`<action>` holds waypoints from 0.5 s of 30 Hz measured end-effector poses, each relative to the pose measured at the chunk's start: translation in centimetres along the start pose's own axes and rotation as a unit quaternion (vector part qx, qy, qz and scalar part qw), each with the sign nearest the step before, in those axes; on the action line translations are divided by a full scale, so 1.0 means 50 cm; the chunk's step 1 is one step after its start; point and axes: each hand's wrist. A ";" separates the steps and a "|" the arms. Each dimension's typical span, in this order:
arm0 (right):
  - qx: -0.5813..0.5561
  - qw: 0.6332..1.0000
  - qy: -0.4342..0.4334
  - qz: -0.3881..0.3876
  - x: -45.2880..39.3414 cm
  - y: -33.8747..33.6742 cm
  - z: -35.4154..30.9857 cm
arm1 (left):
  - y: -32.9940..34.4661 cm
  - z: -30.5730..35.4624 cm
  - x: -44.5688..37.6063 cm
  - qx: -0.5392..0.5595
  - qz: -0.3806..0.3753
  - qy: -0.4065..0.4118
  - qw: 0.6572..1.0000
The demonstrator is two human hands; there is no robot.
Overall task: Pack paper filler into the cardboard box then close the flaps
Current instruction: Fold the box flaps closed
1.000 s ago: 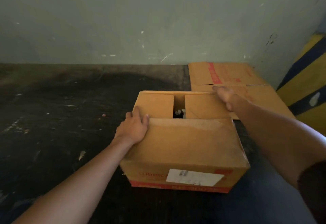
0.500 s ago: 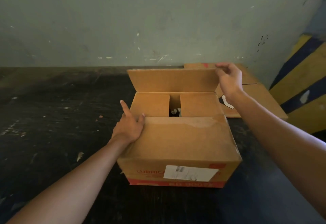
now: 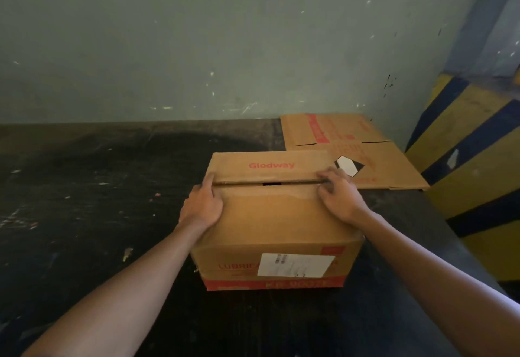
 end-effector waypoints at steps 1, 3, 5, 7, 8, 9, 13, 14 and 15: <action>0.026 0.999 0.011 -0.023 0.004 0.006 0.002 | 0.001 0.001 0.000 -0.027 -0.017 -0.014 0.999; 0.075 0.996 0.023 -0.051 0.011 0.015 0.005 | 0.003 0.002 0.004 -0.065 -0.055 -0.028 0.996; 0.119 0.990 0.036 -0.061 0.012 0.015 0.005 | 0.005 0.007 0.009 -0.083 -0.084 -0.040 0.992; 0.164 0.982 0.049 -0.075 0.009 0.005 -0.006 | 0.004 0.012 0.013 -0.110 -0.093 -0.046 0.988; 0.179 0.978 0.058 -0.084 0.007 -0.002 -0.015 | 0.003 0.014 0.014 -0.122 -0.093 -0.046 0.987; 0.193 0.974 0.070 -0.096 0.005 -0.009 -0.025 | 0.002 0.016 0.014 -0.130 -0.093 -0.046 0.986; 0.207 0.963 0.100 -0.141 0.014 -0.010 -0.059 | 0.018 0.018 0.028 -0.164 -0.062 -0.035 0.984; 0.191 0.970 0.091 -0.117 0.026 -0.003 -0.067 | 0.021 0.024 0.039 -0.156 -0.036 -0.014 0.987; 0.162 0.981 0.066 -0.079 0.046 0.005 -0.081 | 0.020 0.036 0.057 -0.138 -0.005 0.023 0.990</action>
Point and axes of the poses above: each hand's wrist, its own x-axis away from the middle knuckle, its own y-axis out of the palm, z = x × y, and after that the axes turned 15 degrees about -z, right-handed
